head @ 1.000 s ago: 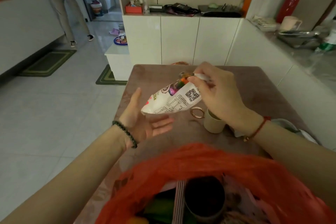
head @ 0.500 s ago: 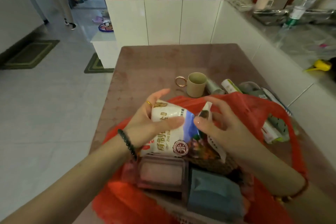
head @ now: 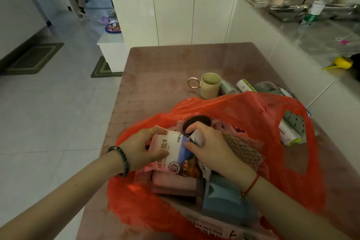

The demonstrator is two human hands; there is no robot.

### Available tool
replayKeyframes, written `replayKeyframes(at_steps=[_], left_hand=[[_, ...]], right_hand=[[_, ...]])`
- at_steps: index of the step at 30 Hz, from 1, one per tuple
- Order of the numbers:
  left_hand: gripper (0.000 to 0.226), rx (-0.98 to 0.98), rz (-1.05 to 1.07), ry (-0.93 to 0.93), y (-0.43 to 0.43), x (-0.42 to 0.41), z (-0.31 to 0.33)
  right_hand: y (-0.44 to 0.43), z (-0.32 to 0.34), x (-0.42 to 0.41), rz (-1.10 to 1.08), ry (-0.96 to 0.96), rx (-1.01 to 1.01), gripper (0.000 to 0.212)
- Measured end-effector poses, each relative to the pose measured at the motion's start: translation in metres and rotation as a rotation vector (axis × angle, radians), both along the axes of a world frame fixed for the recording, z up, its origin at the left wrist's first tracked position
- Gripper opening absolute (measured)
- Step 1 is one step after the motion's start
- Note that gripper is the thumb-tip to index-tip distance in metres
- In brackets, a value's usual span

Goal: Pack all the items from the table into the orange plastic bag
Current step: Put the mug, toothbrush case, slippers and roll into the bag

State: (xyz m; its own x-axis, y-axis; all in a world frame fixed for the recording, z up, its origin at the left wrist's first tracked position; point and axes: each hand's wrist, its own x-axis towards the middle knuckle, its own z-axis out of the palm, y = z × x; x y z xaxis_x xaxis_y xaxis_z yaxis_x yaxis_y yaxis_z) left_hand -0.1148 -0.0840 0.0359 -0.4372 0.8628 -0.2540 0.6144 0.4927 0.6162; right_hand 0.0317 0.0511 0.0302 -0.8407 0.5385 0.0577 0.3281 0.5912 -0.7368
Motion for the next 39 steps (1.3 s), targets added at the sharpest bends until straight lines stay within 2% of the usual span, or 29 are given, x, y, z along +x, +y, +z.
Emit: replayKeyframes(at_steps=[3, 5, 10, 13, 16, 18, 21, 25, 29, 32, 35, 37, 39], left_hand=[[0.05, 0.017, -0.055, 0.145, 0.003, 0.0, 0.006], [0.048, 0.061, -0.033, 0.163, 0.01, -0.002, 0.014], [0.035, 0.252, 0.098, 0.014, 0.049, -0.016, 0.035], [0.029, 0.338, 0.137, -0.079, 0.091, -0.038, 0.038], [0.04, 0.338, 0.16, -0.103, 0.143, -0.06, 0.028], [0.05, 0.288, 0.17, -0.111, 0.179, -0.074, 0.014], [0.058, 0.191, 0.189, -0.182, 0.225, -0.088, -0.011], [0.061, 0.126, 0.206, -0.292, 0.262, -0.094, -0.046], [0.056, 0.111, 0.18, -0.329, 0.272, -0.096, -0.069], [0.063, 0.095, 0.173, -0.348, 0.272, -0.097, -0.073], [0.081, 0.102, 0.157, -0.396, 0.264, -0.093, -0.066], [0.094, 0.212, 0.114, -0.405, 0.254, -0.086, -0.051], [0.101, 0.438, 0.072, -0.447, 0.243, -0.075, -0.03]], right_hand=[[0.0, 0.003, 0.006, 0.068, -0.133, 0.327, 0.024], [0.005, 0.012, 0.011, 0.09, -0.113, 0.399, 0.024], [0.052, 0.061, 0.009, 0.024, 0.093, 0.019, 0.025], [0.11, 0.08, -0.014, -0.089, 0.208, 0.018, 0.026], [0.174, 0.076, -0.053, -0.131, 0.017, 0.026, 0.053], [0.211, 0.06, -0.08, -0.076, -0.198, 0.071, 0.076], [0.249, 0.021, -0.115, -0.003, -0.428, 0.129, 0.097], [0.277, -0.035, -0.147, 0.012, -0.546, 0.124, 0.108], [0.288, -0.065, -0.16, 0.016, -0.609, 0.239, 0.105], [0.285, -0.064, -0.159, 0.01, -0.542, 0.278, 0.096], [0.268, -0.037, -0.151, -0.011, -0.344, 0.205, 0.09], [0.251, -0.007, -0.142, -0.044, -0.19, 0.116, 0.085], [0.229, 0.026, -0.127, -0.069, -0.073, 0.049, 0.083]])
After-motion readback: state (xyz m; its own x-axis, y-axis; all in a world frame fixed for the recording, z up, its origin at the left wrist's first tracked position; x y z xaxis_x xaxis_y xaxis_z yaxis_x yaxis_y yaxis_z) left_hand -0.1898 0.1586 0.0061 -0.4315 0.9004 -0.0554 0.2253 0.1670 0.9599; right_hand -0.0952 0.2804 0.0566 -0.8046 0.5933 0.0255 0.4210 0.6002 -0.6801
